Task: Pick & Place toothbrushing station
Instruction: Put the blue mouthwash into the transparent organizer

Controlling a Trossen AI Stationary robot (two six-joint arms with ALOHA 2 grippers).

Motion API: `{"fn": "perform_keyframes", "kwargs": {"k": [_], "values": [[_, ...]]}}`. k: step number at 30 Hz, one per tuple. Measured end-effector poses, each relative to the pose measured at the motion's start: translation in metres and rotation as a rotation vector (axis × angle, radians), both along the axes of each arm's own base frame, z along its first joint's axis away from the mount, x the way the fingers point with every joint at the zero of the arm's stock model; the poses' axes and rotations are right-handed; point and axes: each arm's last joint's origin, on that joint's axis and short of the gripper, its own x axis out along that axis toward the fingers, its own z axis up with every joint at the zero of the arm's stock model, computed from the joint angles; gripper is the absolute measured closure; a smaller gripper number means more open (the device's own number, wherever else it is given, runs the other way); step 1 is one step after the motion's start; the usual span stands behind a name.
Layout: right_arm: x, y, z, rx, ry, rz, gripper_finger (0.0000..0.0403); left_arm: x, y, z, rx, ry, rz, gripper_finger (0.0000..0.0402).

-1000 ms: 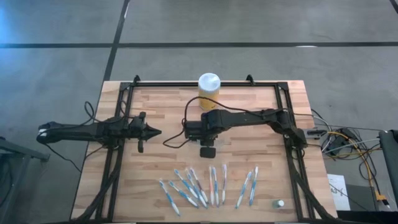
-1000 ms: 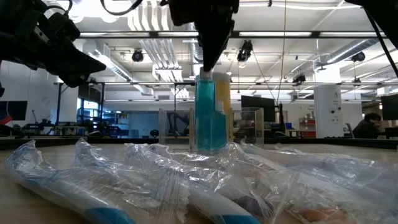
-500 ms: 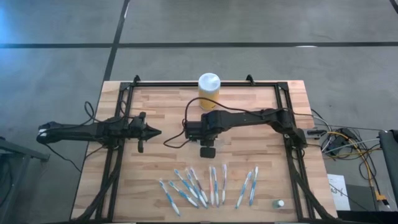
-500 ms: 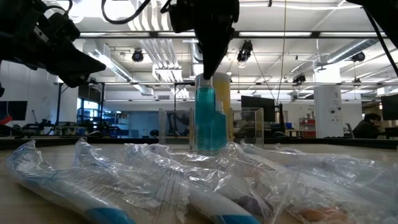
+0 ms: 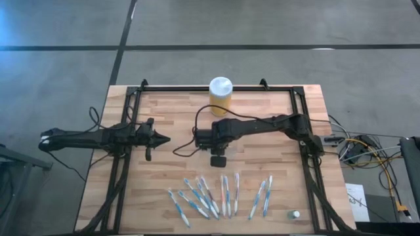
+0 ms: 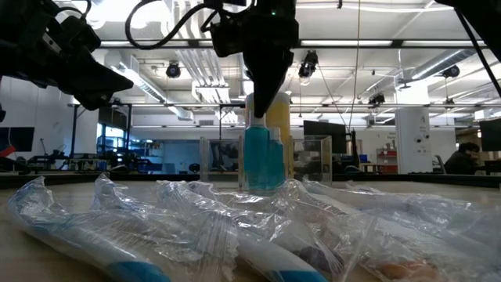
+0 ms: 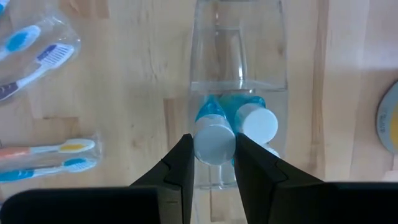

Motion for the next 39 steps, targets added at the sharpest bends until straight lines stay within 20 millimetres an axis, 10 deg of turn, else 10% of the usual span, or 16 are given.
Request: {"fn": "perform_keyframes", "kwargs": {"k": [39], "values": [[0.006, -0.003, -0.006, -0.003, -0.069, 0.019, 0.0248, 0.000, 0.000, 0.000, 0.000, 0.000, 0.000, 0.0388]]}}
